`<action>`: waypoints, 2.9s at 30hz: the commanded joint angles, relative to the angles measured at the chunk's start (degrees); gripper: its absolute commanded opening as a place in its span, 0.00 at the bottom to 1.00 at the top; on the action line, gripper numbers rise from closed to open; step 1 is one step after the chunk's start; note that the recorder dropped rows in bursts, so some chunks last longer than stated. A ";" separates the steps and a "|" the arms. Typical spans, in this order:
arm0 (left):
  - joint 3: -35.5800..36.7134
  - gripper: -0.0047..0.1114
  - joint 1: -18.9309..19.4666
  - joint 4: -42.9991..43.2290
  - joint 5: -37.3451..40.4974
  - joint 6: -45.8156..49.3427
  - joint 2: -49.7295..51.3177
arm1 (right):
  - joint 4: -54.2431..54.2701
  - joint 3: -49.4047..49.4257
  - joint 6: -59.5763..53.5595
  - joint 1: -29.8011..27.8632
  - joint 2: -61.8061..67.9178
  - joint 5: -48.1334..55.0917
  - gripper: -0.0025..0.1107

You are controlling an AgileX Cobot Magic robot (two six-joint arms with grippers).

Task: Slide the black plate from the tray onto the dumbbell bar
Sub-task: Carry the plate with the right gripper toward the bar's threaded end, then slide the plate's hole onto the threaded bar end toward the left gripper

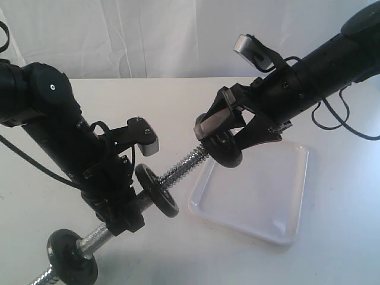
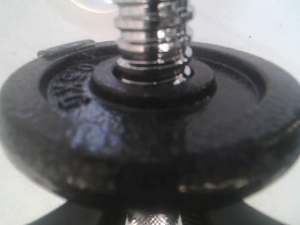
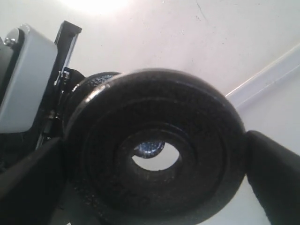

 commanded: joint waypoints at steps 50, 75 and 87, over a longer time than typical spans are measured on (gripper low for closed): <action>-1.23 0.04 -0.08 -13.22 0.66 8.52 -3.15 | 13.79 0.26 -1.83 -0.11 5.62 2.27 0.02; -1.23 0.04 -0.08 -17.57 -0.21 7.54 -3.15 | 19.36 2.63 -5.16 0.02 5.62 2.27 0.02; -0.51 0.04 -0.08 -17.83 -0.89 7.54 -3.15 | 20.00 4.45 -5.16 0.02 5.62 2.27 0.02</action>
